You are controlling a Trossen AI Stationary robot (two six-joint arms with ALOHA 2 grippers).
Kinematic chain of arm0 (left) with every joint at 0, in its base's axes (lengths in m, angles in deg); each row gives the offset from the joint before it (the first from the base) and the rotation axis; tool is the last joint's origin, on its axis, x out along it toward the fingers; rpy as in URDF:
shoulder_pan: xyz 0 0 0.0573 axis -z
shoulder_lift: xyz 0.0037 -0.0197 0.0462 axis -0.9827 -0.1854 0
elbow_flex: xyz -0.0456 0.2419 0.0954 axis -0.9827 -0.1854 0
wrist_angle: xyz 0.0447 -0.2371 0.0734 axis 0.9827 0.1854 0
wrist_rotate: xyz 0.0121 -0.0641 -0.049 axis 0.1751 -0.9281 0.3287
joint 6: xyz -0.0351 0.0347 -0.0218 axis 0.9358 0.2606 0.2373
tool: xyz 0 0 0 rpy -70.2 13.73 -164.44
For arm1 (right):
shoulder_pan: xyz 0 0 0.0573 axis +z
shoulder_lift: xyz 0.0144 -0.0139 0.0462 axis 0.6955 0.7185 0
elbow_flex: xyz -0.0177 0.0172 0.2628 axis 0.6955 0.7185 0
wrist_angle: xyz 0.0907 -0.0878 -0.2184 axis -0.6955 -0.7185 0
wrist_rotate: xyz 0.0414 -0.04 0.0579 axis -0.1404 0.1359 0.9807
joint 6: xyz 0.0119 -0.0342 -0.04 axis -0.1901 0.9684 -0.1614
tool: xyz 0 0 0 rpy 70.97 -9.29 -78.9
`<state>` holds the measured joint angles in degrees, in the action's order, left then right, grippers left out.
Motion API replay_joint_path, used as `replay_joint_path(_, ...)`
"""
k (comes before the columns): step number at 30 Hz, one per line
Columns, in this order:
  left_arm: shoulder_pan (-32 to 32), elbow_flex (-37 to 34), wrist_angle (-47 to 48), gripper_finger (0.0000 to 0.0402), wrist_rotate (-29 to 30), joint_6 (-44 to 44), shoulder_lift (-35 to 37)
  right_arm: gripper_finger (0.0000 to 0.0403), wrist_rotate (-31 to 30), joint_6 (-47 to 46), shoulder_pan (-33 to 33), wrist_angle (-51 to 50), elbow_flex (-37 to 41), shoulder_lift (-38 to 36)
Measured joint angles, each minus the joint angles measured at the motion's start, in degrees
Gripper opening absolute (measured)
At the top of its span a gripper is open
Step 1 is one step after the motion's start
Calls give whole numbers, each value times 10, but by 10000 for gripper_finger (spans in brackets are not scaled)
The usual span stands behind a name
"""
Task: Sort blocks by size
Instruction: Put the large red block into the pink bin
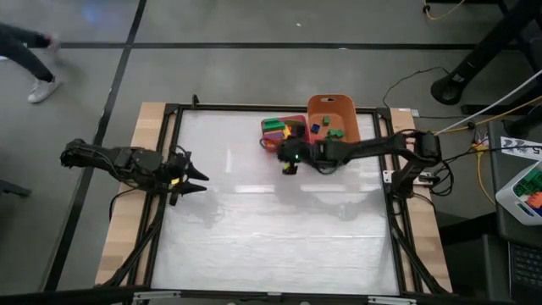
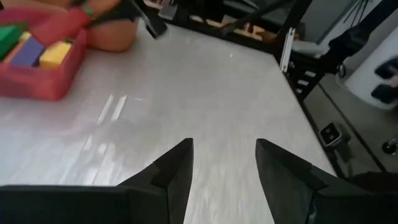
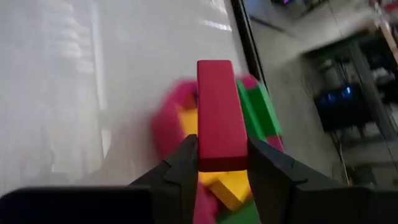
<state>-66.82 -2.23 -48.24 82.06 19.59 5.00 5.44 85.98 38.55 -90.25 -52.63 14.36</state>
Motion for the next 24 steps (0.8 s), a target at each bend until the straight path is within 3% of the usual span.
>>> replay_joint_path(7, 0, -21, -23, 162, 0, -29, -1, 123, 14, 0, -59, -10, 0, 1)
replay_joint_path(15, 0, -21, -67, 162, 0, -107, 0, 124, 29, -1, -74, -10, 0, 1)
replay_joint_path(24, 0, -21, -3, 162, 0, -62, -1, 124, 28, -1, -74, -10, 0, 1)
